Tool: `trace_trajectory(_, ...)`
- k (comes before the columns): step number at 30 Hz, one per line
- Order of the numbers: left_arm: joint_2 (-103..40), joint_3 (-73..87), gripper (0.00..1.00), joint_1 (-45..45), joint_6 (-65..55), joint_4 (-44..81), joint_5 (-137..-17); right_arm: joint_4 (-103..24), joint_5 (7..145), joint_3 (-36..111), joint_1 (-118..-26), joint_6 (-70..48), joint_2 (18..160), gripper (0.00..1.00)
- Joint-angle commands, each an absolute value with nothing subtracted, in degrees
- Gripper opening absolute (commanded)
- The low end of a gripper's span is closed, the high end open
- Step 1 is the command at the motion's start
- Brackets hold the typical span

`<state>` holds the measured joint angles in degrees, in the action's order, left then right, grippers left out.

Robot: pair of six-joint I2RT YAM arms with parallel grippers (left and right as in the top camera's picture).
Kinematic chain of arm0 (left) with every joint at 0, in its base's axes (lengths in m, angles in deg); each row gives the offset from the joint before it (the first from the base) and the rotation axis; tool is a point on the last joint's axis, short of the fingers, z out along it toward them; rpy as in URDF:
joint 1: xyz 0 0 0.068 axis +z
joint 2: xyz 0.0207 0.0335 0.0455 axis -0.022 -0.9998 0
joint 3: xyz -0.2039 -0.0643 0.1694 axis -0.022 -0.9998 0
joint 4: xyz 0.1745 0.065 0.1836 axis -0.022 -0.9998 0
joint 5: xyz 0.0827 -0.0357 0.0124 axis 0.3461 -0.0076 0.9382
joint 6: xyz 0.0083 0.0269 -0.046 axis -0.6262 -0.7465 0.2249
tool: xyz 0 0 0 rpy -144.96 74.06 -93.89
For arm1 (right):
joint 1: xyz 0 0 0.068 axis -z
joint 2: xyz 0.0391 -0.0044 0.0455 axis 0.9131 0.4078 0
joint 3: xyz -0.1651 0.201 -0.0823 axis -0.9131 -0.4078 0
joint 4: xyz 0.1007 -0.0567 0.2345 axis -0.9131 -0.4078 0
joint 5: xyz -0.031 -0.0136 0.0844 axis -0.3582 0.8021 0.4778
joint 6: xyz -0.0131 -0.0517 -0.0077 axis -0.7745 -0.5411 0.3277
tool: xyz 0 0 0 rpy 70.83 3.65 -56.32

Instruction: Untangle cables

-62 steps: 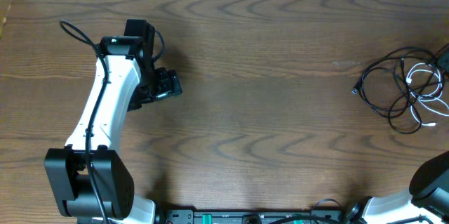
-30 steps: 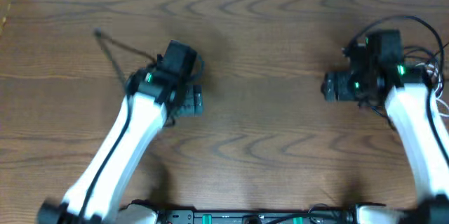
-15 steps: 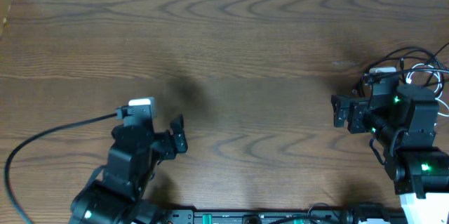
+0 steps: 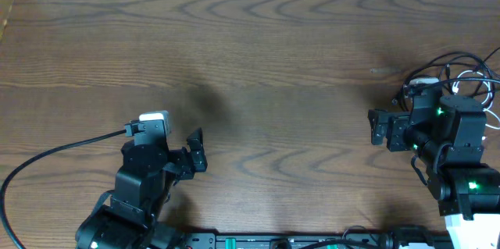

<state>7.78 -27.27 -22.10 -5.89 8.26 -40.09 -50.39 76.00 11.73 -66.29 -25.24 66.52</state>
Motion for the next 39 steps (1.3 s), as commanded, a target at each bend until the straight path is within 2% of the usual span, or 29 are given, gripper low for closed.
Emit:
trace_trajectory(1,7.82,-27.53,0.98,-22.14,-6.44,8.26,-39.12,-51.7,75.65,11.12,-66.69,-25.09,65.6,0.99)
trace_trajectory(7,7.82,-27.53,0.98,-22.14,-6.46,8.26,-39.12,-41.21,75.08,7.29,-66.75,-25.09,56.38,0.99)
trace_trajectory(18,7.82,-27.53,0.98,-22.14,-6.46,8.26,-39.12,-14.72,73.99,-13.67,-66.73,-25.55,26.89,0.99)
trace_trajectory(31,7.82,-27.53,0.98,-22.14,-6.46,8.26,-39.12,6.9,74.05,-33.21,-66.73,-26.31,18.43,0.99)
trace_trajectory(34,7.82,-27.53,0.98,-22.14,-6.46,8.26,-39.12,8.86,74.05,-36.22,-66.73,-27.05,18.43,0.99)
trace_trajectory(39,7.82,-27.53,0.98,-22.14,-6.46,8.26,-39.12,-1.5,75.3,-36.16,-66.73,-29.94,18.43,0.99)
